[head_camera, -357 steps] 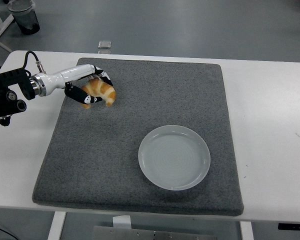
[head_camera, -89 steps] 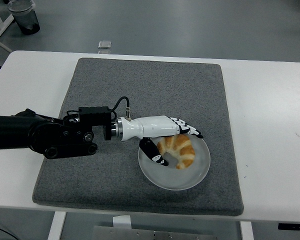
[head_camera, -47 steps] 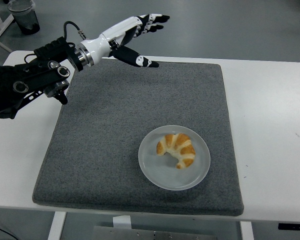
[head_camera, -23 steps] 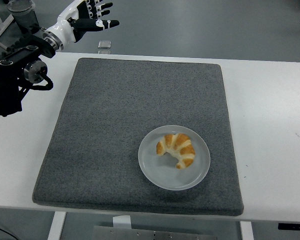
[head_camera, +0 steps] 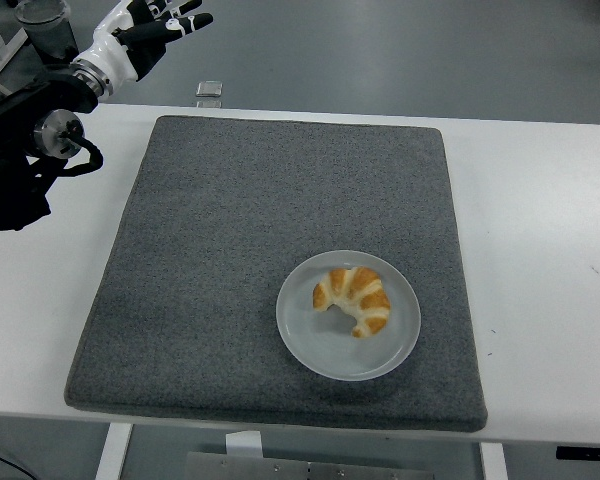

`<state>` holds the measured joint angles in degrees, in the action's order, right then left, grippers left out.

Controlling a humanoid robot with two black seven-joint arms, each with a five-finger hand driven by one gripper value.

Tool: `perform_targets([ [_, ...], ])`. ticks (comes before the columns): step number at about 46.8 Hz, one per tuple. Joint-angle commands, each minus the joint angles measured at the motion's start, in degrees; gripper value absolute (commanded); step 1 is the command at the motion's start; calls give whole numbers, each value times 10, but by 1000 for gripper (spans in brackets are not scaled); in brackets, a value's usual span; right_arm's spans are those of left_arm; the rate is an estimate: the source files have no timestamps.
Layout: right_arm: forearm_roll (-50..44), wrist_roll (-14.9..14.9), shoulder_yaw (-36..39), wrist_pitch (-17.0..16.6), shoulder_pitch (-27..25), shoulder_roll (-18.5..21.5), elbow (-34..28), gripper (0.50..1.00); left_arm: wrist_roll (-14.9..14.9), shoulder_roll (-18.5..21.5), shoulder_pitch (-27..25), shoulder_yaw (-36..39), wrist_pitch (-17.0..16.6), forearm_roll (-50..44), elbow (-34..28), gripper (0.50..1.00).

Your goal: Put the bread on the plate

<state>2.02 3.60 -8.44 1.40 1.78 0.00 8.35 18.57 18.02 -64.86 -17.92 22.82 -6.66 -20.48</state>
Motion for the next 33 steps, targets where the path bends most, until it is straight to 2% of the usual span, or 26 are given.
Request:
perform_targets([
  [1,0,0,0,0,0,0,0,930,-8,2,13,-33,0,-11,0,990],
  [18,0,0,0,-1,0,0,0,932,-12,4,52,-109,0,-21,0,990],
  [22,0,0,0,-1,1,0,0,930,-14,4,59,-112,-1,-30,0,992],
  [27,0,0,0,-1,0,0,0,930,-34,4,68,-114,-3,-38,0,992],
  [33,0,0,0,-2,0,0,0,930,-37,5,75,-115,-3,-49,1,990],
])
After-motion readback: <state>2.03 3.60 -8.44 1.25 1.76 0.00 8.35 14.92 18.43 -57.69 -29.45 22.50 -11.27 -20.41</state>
